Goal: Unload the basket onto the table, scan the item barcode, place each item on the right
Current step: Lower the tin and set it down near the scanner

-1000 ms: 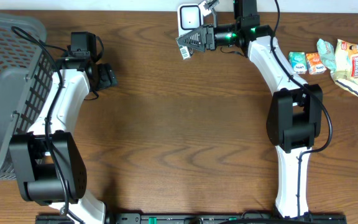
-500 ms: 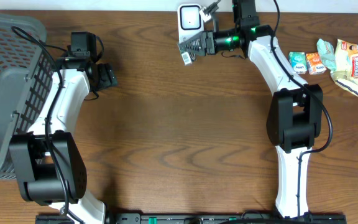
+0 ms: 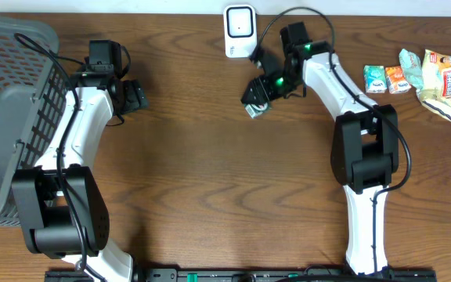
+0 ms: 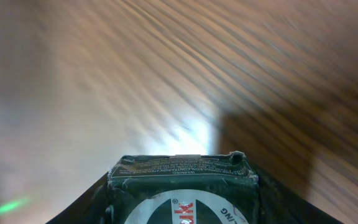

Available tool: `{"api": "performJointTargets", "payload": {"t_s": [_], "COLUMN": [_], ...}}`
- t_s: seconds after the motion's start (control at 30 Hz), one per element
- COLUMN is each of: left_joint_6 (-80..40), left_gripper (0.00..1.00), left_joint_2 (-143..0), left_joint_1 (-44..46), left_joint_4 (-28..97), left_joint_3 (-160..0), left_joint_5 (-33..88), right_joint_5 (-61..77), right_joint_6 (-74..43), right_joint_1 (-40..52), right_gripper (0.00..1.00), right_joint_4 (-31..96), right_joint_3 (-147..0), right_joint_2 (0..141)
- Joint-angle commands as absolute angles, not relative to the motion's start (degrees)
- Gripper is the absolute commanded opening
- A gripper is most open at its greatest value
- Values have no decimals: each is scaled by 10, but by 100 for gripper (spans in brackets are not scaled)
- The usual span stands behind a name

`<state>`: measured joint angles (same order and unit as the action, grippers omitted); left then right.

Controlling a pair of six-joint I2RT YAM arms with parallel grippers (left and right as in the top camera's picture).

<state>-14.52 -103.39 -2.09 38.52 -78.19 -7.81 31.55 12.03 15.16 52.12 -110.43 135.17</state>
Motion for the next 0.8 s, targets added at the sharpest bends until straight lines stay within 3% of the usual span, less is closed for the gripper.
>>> {"api": "performJointTargets", "payload": {"t_s": [0.0, 0.33, 0.4, 0.5, 0.6, 0.7, 0.77], "left_joint_6": [-138, -138, -138, -138, -138, -138, -138], "left_gripper": [98, 98, 97, 98, 98, 97, 98], "left_joint_2": [-1034, -1034, -1034, -1034, -1034, -1034, -1034], "left_joint_1": [-21, -21, -21, -21, -21, -21, -21], "left_joint_4": [385, 385, 385, 385, 385, 385, 385], "left_joint_3": [-779, -779, -779, -779, -779, -779, -779], "left_joint_5": [-81, -81, -81, -81, -81, -81, -81], "right_joint_5": [178, 110, 110, 110, 110, 111, 111], "right_joint_6": [142, 59, 42, 1, -80, -174, -233], "right_joint_1": [160, 161, 163, 165, 166, 166, 166], "right_gripper": [52, 68, 78, 78, 80, 89, 86], "right_joint_4": [517, 586, 610, 641, 675, 696, 707], "right_joint_3": [-1093, -1195, -1222, -1248, -1258, -1258, -1258], "right_joint_2": [1353, 1352, 1352, 1352, 1352, 1352, 1352]}}
